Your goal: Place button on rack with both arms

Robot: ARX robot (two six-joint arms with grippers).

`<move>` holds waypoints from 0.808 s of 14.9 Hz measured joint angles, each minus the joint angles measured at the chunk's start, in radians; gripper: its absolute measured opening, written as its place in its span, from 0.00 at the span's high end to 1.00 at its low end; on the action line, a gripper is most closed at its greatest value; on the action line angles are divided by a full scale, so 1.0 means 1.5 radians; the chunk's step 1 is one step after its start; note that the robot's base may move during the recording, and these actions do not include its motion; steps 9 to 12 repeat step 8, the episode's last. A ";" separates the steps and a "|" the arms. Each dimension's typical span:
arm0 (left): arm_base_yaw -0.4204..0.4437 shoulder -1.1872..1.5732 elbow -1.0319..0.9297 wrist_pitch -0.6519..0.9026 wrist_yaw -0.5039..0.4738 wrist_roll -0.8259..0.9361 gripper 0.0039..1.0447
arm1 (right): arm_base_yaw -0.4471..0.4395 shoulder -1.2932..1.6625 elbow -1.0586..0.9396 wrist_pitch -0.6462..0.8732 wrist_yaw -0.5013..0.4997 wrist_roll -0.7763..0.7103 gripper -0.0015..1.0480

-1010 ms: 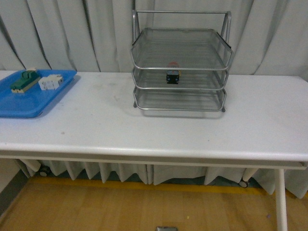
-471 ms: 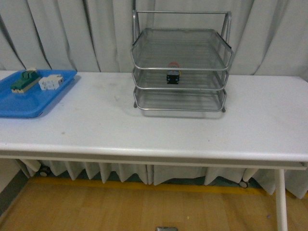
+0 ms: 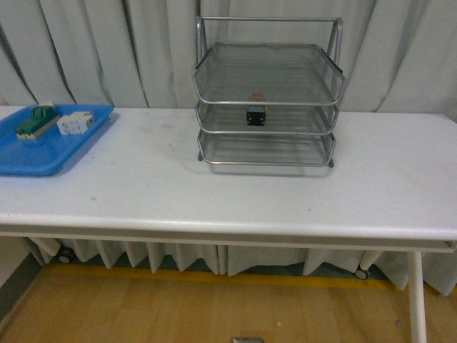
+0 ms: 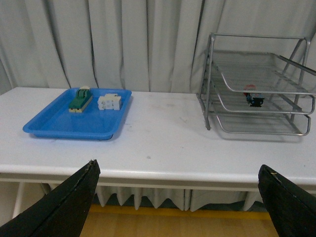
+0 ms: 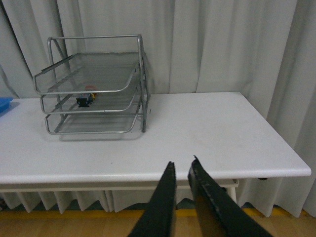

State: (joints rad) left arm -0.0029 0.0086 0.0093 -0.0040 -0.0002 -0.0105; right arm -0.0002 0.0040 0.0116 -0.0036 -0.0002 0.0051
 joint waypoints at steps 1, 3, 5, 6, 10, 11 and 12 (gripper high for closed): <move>0.000 0.000 0.000 0.000 0.000 0.000 0.06 | 0.000 0.000 0.000 0.000 0.000 0.000 0.78; 0.000 0.000 0.000 0.000 0.000 0.000 0.06 | 0.000 0.000 0.000 0.000 0.000 0.000 0.57; 0.000 0.000 0.000 0.000 0.000 0.000 0.06 | 0.000 0.000 0.000 0.000 0.000 0.000 0.33; 0.000 0.000 0.000 0.000 0.000 0.000 0.06 | 0.000 0.000 0.000 0.000 0.000 0.000 0.22; 0.000 0.000 0.000 0.000 0.000 0.000 0.06 | 0.000 0.000 0.000 0.000 0.000 0.000 0.06; 0.000 0.000 0.000 0.000 0.000 0.000 0.06 | 0.000 0.000 0.000 0.000 0.000 0.000 0.06; 0.000 0.000 0.000 0.000 0.000 0.000 0.06 | 0.000 0.000 0.000 0.000 0.000 0.000 0.06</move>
